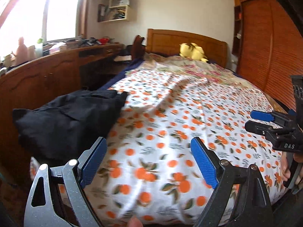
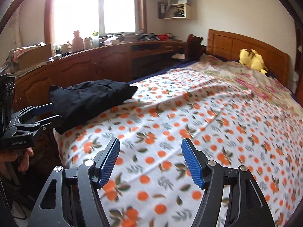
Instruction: Fold large clothes
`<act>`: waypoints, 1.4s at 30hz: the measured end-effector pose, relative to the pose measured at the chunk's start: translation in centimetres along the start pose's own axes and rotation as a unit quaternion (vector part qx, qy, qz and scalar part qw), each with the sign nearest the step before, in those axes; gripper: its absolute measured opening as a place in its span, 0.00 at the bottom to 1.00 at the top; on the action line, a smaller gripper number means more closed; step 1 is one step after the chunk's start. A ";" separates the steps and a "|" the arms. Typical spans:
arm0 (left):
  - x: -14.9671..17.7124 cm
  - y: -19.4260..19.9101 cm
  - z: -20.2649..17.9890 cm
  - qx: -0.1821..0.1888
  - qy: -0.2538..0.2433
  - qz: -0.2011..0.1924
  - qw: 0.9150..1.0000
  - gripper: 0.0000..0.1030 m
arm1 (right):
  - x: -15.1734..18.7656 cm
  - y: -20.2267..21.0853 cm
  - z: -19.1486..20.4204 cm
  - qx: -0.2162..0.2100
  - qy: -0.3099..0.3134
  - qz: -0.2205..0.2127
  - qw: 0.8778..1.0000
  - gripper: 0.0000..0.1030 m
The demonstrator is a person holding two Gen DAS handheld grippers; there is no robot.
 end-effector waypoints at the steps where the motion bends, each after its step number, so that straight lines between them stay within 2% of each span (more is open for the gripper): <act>1: 0.1 -0.3 -1.0 0.005 -0.003 0.002 1.000 0.87 | 0.6 0.6 -0.4 0.006 -0.007 -0.002 1.000 0.68; 9: 0.9 -1.3 -8.1 0.062 -0.027 0.023 0.997 0.87 | 3.2 5.3 -2.4 0.070 -0.062 -0.012 0.996 0.77; 13: 1.6 -1.3 -11.4 0.085 -0.037 0.030 0.995 0.87 | 5.1 7.9 -4.0 0.110 -0.092 -0.013 0.990 0.77; 18: 2.7 -1.1 -15.6 0.107 -0.049 0.045 0.992 0.87 | 6.9 10.0 -5.1 0.131 -0.121 -0.007 0.984 0.77; 23: 3.4 0.5 -19.7 0.141 -0.061 0.055 0.987 0.87 | 7.7 14.6 -4.8 0.157 -0.142 -0.012 0.977 0.77; 30: 1.2 5.4 -22.6 0.164 -0.067 0.024 0.984 0.87 | 7.0 22.0 -2.9 0.189 -0.148 -0.046 0.970 0.77; 37: -1.2 10.0 -23.3 0.165 -0.071 -0.013 0.984 0.87 | 4.4 27.8 0.4 0.194 -0.140 -0.099 0.966 0.77; 42: -2.6 12.6 -23.1 0.161 -0.076 -0.035 0.983 0.87 | 5.0 31.5 2.4 0.205 -0.132 -0.128 0.961 0.77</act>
Point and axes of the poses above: each gripper's, at about its wrist camera, not at the fingertips, and y roughly against the way its jaws point, z to its left, x to its underside, the point moved 3 cm from there along -y, roughly the way its jaws point, and after that the axes turned 3 degrees about -z, right-handed, at the moved point
